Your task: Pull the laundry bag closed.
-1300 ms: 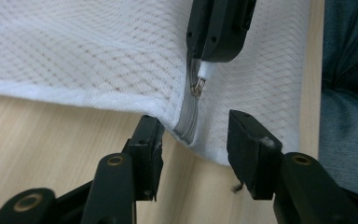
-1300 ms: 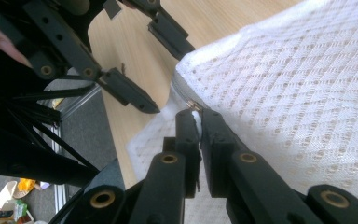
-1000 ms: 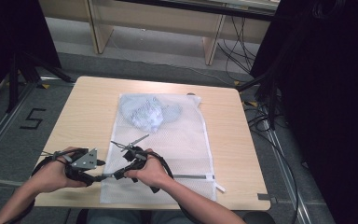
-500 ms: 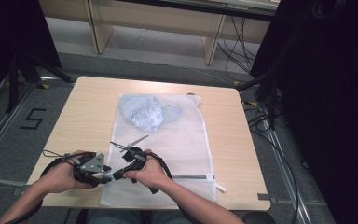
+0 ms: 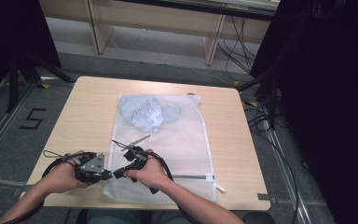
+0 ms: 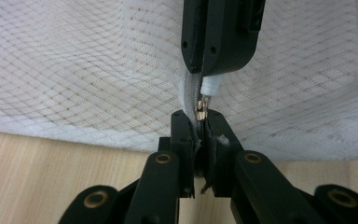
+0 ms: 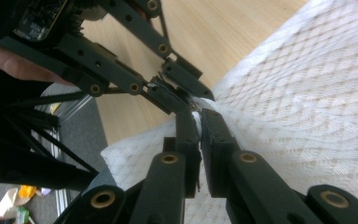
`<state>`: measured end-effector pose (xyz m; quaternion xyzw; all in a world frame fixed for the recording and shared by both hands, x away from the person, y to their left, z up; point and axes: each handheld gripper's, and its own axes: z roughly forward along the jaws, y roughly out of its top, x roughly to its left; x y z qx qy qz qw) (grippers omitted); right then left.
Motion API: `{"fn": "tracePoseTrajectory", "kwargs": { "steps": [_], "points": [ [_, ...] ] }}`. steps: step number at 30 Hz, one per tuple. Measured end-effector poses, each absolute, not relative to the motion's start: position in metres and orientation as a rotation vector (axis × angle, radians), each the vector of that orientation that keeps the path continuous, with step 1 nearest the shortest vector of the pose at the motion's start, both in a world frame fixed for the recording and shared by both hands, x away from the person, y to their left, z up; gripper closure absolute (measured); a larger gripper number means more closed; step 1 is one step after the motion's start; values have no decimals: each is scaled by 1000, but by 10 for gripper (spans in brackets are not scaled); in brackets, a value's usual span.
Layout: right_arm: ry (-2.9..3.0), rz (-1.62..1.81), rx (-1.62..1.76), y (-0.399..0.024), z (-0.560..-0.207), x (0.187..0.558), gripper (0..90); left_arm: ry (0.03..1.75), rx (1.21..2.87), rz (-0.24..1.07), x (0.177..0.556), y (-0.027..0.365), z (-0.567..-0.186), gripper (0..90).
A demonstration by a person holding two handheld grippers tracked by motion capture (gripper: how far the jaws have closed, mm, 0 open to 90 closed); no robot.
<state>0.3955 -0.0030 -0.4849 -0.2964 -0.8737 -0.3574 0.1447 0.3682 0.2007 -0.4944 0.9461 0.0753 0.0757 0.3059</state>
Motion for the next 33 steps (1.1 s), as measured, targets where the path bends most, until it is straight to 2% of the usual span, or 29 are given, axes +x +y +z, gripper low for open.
{"fn": "tracePoseTrajectory", "kwargs": {
  "steps": [3, 33],
  "points": [
    [-2534, -1021, -889, -7, -481, 392, 871, 223, 2493, 235, 367, 201, -495, 843],
    [-2525, -940, -1106, -100, -475, 388, 871, 246, 2500, 217, 367, 206, -494, 850]
  ]
}}
